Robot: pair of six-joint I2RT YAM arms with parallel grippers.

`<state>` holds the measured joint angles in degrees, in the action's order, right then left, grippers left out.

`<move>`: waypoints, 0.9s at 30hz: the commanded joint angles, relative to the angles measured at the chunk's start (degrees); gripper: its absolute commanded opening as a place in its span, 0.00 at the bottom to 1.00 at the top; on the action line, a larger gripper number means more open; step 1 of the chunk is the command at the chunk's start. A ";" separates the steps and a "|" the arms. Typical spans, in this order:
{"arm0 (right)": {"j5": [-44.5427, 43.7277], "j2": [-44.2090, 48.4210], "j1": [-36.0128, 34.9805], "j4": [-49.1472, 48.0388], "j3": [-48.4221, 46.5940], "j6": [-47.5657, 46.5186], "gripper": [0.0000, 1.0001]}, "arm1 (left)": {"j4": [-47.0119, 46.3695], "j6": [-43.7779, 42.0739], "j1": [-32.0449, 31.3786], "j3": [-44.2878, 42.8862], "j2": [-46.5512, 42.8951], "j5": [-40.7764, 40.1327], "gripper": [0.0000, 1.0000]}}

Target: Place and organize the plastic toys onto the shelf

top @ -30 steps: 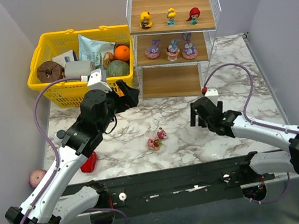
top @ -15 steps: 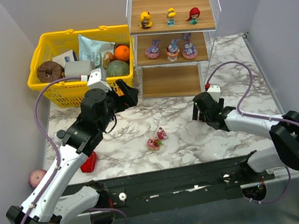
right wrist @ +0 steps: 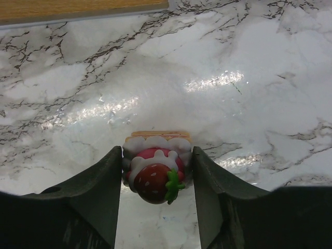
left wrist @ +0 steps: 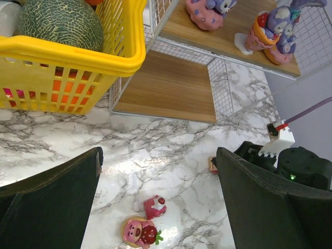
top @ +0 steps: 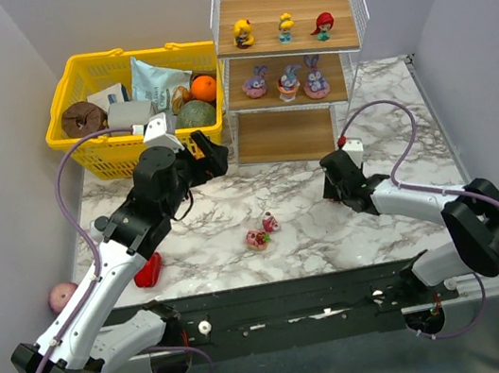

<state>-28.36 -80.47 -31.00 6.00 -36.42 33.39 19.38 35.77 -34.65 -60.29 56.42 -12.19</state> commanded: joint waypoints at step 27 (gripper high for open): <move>-1.96 -7.33 0.24 -21.20 -8.75 -2.97 0.24 | 12.69 -5.18 0.73 5.88 -18.87 4.98 0.99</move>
<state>-27.16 -85.91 -31.00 -7.38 -45.71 31.33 27.62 32.69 -34.20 -56.58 43.66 -8.14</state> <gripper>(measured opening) 0.568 0.988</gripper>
